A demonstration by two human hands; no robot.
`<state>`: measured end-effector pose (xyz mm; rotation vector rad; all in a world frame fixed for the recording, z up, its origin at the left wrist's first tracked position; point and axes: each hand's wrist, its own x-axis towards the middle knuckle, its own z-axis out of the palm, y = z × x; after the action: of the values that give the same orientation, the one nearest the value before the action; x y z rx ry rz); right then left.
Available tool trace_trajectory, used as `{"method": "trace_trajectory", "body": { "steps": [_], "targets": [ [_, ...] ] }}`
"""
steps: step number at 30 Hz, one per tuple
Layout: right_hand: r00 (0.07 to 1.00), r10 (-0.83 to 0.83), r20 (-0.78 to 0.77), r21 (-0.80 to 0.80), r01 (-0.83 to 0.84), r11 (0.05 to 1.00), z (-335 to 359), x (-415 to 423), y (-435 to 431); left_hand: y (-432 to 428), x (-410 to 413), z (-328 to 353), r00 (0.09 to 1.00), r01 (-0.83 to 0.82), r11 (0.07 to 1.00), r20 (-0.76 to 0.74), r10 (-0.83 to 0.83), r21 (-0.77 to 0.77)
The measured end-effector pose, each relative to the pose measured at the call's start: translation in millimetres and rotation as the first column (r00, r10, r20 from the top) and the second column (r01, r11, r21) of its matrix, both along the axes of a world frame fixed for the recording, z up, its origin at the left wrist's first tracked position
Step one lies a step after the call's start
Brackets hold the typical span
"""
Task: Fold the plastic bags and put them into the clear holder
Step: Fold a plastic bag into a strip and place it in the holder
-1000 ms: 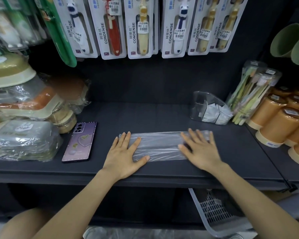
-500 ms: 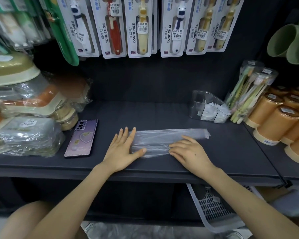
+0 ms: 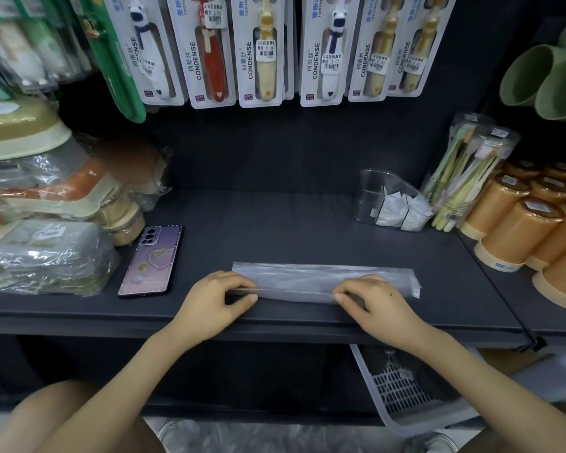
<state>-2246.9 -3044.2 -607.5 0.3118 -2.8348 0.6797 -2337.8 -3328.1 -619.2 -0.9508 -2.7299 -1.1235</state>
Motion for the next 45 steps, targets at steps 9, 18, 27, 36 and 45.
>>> {"method": "trace_trajectory", "body": {
  "steps": [9, 18, 27, 36, 45],
  "targets": [
    [0.930, -0.196, 0.309, -0.262, 0.282, 0.923, 17.4, -39.6, -3.1, 21.6, -19.3, -0.6, 0.925, -0.332, 0.943, 0.193, 0.327, -0.009],
    [0.869, -0.298, 0.396, -0.261, 0.418, 0.870, 19.4, -50.6, 4.0, 29.1, -19.0, 3.7, 0.880, -0.419, 0.901, 0.196, 0.433, -0.113],
    [0.864, -0.349, 0.364, -0.133, 0.419, 0.898, 13.3, -55.4, 1.7, 27.7, -20.1, 10.8, 0.836, -0.530, 0.847, -0.194, 0.513, -0.045],
    [0.864, -0.344, 0.368, -0.107, 0.407, 0.907, 14.4, -55.9, 1.1, 73.0, -3.4, 0.9, 0.986, -0.164, 0.877, -0.111, 0.127, -0.453],
    [0.870, -0.368, 0.327, -0.215, 0.448, 0.868, 17.6, -56.6, 3.6, 76.9, -0.4, -10.2, 0.981, -0.178, 0.765, -0.048, 0.189, -0.618]
  ]
}}
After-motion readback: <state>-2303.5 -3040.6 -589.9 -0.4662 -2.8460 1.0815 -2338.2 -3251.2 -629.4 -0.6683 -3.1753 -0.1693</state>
